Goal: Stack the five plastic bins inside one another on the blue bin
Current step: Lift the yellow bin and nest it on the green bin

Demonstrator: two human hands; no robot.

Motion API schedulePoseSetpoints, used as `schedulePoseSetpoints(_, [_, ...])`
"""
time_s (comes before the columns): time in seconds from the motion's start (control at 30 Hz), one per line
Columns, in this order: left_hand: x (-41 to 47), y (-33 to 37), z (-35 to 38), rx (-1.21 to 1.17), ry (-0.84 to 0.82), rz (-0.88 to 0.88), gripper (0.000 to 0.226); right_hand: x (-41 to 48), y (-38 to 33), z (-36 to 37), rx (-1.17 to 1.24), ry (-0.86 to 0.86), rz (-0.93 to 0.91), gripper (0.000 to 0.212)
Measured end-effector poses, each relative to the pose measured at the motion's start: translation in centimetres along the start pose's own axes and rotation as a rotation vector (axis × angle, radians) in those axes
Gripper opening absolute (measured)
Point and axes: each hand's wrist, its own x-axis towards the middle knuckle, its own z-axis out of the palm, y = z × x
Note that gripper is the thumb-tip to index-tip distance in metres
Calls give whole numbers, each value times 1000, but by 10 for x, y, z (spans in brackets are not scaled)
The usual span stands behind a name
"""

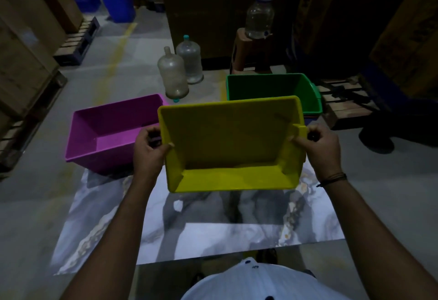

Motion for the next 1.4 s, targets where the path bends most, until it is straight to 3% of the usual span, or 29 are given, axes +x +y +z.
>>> schedulePoseSetpoints(0.1, [6,8,9,-36,-26,35,36,7,-3,-3,66,102,58,25])
schedulePoseSetpoints(0.23, [16,29,30,-171,-56,3,46,18,-8,-11,106,223,66,18])
schedulePoseSetpoints(0.43, [41,68,67,-302,-135,14,54,53,-14,-38,45,111,-25,44])
schedulePoseSetpoints(0.6, [76,101,109,-300,-183,44,61,114,-22,-61,-15,212,-9,56])
schedulePoseSetpoints(0.8, [112,110,166,-229,-217,17,73,177,-19,-71,-95,327,7,40])
schedulePoseSetpoints(1.1, [146,98,229,-160,-183,-65,70,238,22,-64,-171,274,0,37])
schedulePoseSetpoints(1.4, [166,53,248,127,-213,-131,71,254,71,-34,-334,154,105,39])
